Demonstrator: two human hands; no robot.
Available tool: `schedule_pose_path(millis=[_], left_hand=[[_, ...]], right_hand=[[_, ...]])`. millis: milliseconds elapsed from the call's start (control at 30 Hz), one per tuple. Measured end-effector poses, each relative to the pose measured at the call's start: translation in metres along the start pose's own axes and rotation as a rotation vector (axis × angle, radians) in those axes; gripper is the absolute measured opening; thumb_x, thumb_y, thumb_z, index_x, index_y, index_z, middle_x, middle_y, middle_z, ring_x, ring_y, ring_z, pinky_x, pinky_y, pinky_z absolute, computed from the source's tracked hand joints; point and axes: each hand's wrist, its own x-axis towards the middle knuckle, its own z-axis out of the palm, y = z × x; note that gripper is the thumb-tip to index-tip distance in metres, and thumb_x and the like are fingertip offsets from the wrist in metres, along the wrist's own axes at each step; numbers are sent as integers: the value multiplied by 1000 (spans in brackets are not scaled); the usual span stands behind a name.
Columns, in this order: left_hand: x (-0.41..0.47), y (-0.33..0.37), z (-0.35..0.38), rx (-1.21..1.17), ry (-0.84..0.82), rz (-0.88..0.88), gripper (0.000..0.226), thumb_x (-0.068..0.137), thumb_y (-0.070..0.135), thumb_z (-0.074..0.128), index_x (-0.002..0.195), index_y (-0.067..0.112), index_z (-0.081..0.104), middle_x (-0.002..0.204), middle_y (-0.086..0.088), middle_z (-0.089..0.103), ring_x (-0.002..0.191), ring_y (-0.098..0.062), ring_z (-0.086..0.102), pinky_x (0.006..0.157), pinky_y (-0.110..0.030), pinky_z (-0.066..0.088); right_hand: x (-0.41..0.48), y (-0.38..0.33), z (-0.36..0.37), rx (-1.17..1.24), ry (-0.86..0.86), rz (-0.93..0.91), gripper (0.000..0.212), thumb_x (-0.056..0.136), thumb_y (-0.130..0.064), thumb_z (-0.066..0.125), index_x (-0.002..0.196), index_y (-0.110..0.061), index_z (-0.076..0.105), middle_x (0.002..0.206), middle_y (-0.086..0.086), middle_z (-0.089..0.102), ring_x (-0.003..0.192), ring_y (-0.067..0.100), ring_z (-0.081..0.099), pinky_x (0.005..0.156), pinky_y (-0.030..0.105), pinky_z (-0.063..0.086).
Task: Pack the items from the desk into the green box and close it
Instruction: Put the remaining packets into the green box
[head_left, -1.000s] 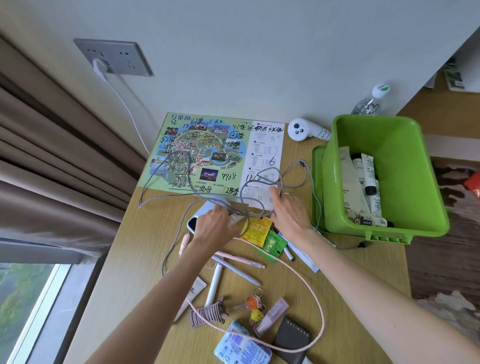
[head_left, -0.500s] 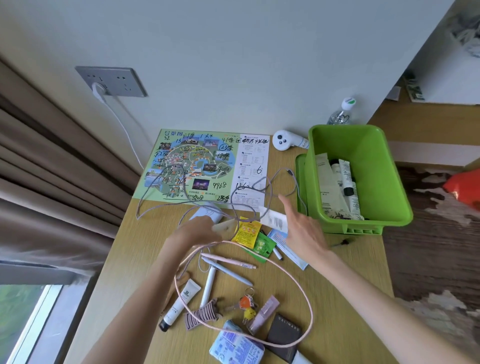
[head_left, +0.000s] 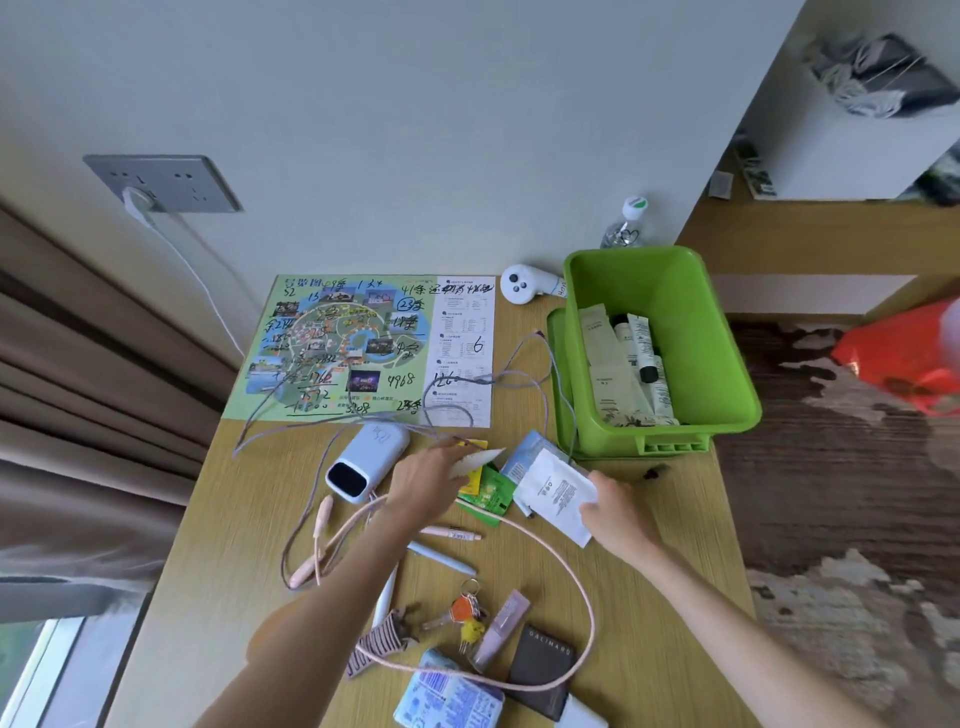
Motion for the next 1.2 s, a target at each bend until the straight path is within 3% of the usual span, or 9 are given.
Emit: schedule_pose_path(millis=[67,167,267,367,467,700,867,1033,1200], left_hand=[[7,-4,-5,-30,60,-10,48,86,31,65,132,41,53,140,15,52,113,-22,61,82,-35,49],[20,-8,-14,3,8,21,53,85,32,68,134,44,51,139,14,52,114,-21,60,83,-37,52],[25,-9,-13,79,-100,52,63,82,32,73,137,44,47,136,11,52,112,-21,60,83,-39,53],[26,-9,-5,107,-144,50,70,79,31,75,141,41,43,138,9,44,107,-25,62,80,-39,53],[25,-6,1,127,-137,53,77,76,28,78,143,36,39,132,4,43,98,-31,64,73,-41,53],[32,-6,2,165,-217,-9,81,66,38,86,133,18,43,126,-4,44,100,-35,61,78,-44,50],[30,-2,5,211,-221,57,81,67,37,85,136,17,46,130,-2,46,104,-33,60,79,-43,51],[26,8,7,224,-177,165,63,68,32,83,122,16,53,118,0,49,85,-33,61,60,-38,43],[20,15,13,258,-203,253,58,71,35,80,118,16,54,118,5,51,88,-26,63,62,-37,45]], right_hand=[[2,1,-4,-22,-57,28,21,79,-7,48,69,-20,34,67,-6,50,57,16,47,44,27,27],[1,-2,-8,-109,-55,52,9,79,-13,50,82,-16,44,76,-2,58,65,19,57,47,26,35],[0,-9,-4,-312,83,14,32,83,-24,54,111,-11,45,104,3,59,90,22,64,64,30,45],[3,-16,3,-429,192,-44,48,88,-42,56,122,-11,41,118,5,53,107,21,56,72,29,48],[7,-16,13,-381,210,-51,55,88,-47,58,124,-11,40,123,7,51,114,22,51,76,28,49],[8,-9,17,-104,215,-104,57,78,-42,75,116,-14,43,122,1,51,118,20,45,98,30,40],[7,-11,17,-51,183,-79,59,71,-36,82,106,-12,41,114,4,49,111,23,45,93,31,39],[5,-11,17,65,123,-93,54,72,-31,82,98,-14,38,107,1,40,94,20,50,66,28,35],[-7,-11,17,17,123,-145,44,80,-26,76,88,-16,34,98,-4,35,75,21,49,59,30,32]])
